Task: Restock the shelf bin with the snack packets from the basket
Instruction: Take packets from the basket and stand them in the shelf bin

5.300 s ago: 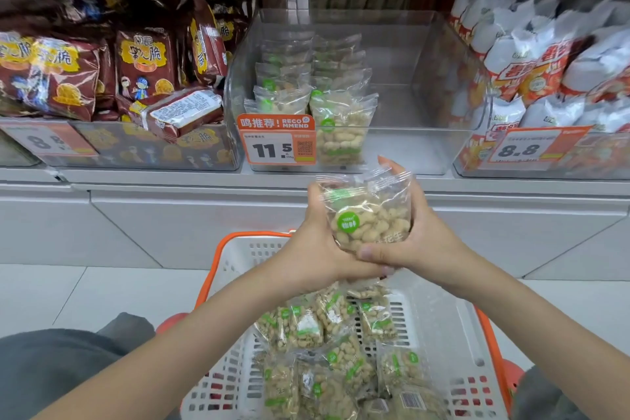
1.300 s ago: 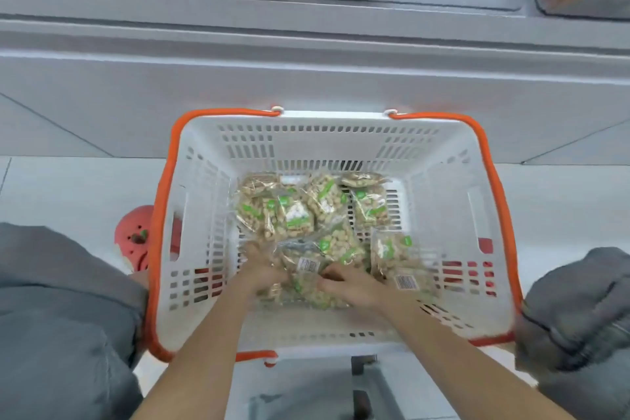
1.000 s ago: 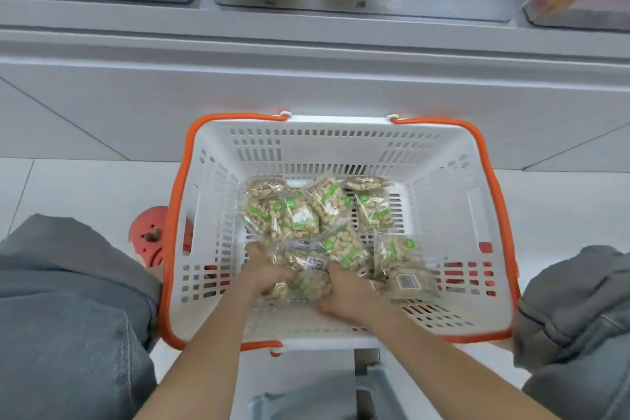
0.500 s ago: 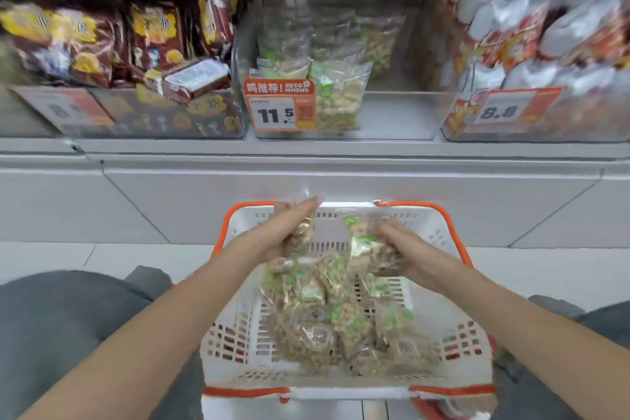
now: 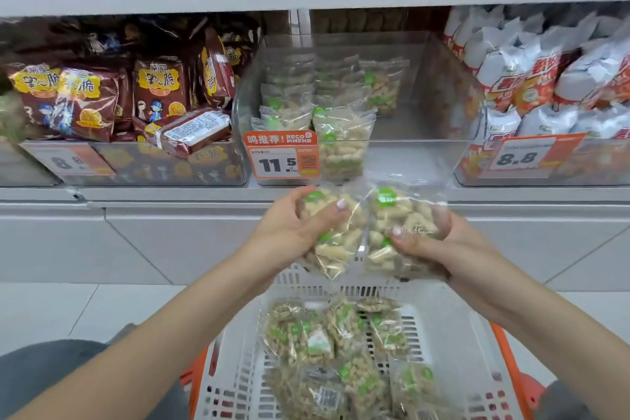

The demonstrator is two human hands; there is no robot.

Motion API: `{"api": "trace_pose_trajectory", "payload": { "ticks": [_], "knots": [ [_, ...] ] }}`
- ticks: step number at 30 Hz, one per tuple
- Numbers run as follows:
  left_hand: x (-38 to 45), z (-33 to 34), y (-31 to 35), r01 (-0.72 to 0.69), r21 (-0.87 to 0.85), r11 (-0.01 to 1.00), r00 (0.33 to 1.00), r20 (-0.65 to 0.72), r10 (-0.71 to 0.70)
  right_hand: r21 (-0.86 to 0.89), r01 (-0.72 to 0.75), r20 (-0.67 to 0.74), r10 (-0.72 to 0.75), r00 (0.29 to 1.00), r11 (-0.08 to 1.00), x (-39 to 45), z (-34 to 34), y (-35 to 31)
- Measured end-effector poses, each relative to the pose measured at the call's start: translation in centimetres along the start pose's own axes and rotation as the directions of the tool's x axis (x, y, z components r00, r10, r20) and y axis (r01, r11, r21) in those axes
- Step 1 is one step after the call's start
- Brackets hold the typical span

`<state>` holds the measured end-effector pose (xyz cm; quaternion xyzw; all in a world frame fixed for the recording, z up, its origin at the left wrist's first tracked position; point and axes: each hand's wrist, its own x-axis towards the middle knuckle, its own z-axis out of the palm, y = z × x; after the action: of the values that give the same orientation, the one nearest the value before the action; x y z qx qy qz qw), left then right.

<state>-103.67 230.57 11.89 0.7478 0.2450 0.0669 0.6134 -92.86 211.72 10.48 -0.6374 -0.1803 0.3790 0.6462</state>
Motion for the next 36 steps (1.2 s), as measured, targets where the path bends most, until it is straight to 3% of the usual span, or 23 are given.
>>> {"api": "trace_pose_trajectory", "payload": {
  "ticks": [4,8,15,19,24,30,33,36],
  "knots": [
    [-0.7,0.6,0.4,0.079,-0.158,0.984,0.991,0.122,-0.06,0.001,-0.114,0.021,0.114,0.993,0.993,0.8,-0.7,0.8],
    [-0.5,-0.1,0.5,0.17,-0.198,0.965,0.972,0.195,-0.131,-0.009,-0.098,0.046,0.099,0.994,0.995,0.8,-0.8,0.6],
    [0.1,0.5,-0.3,0.056,-0.092,0.994,0.996,-0.063,-0.062,0.053,-0.08,0.021,0.079,0.997,0.995,0.2,-1.0,0.8],
    [0.8,0.5,-1.5,0.098,-0.02,0.995,0.98,-0.171,-0.1,0.022,-0.014,-0.034,0.015,0.999,1.0,-0.2,-0.5,0.6],
    [1.2,2.0,-2.1,0.265,-0.287,0.921,0.964,0.044,-0.263,-0.054,0.049,-0.057,-0.052,0.997,0.997,-0.1,0.6,0.9],
    [0.9,3.8,-1.4,0.238,-0.298,0.924,0.971,0.089,-0.222,-0.22,0.141,-0.12,-0.17,0.978,0.965,-0.1,1.7,0.5],
    [1.0,3.6,-1.1,0.31,-0.435,0.846,0.948,0.213,-0.238,-0.299,0.182,-0.108,-0.222,0.969,0.937,0.1,2.0,0.9],
    [0.8,2.9,-1.1,0.284,-0.505,0.815,0.942,0.304,-0.14,-0.304,0.21,-0.097,-0.249,0.964,0.929,0.4,2.2,1.0]
  ]
}}
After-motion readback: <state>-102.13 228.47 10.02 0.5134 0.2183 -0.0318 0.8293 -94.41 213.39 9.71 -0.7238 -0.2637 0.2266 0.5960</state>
